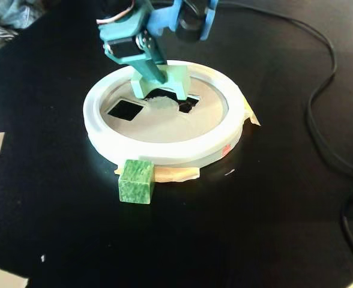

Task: Pick up the U shape block and drop it in corresponding U shaped hole

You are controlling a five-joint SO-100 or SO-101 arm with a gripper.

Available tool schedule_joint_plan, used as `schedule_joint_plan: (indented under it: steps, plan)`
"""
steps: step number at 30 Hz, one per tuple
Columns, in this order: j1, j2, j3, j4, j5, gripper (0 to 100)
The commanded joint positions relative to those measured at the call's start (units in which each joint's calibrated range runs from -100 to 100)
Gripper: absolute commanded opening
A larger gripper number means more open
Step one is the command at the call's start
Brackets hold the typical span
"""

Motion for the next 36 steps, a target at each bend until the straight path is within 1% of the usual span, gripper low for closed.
schedule_joint_plan:
  steps: [1, 8, 14, 27, 31, 36]
  plan:
    - [2.3, -0.5, -5.0, -2.1, -0.4, 2]
    - [2.5, -0.5, -5.7, -2.7, -0.8, 2]
    - [1.4, 0.8, -6.7, -7.5, -1.0, 2]
    - [1.3, 0.7, -5.4, -6.2, -1.0, 2]
    - [1.1, -0.5, -1.5, -6.3, -1.1, 2]
    - [1.1, -0.4, -0.9, -6.4, -1.1, 2]
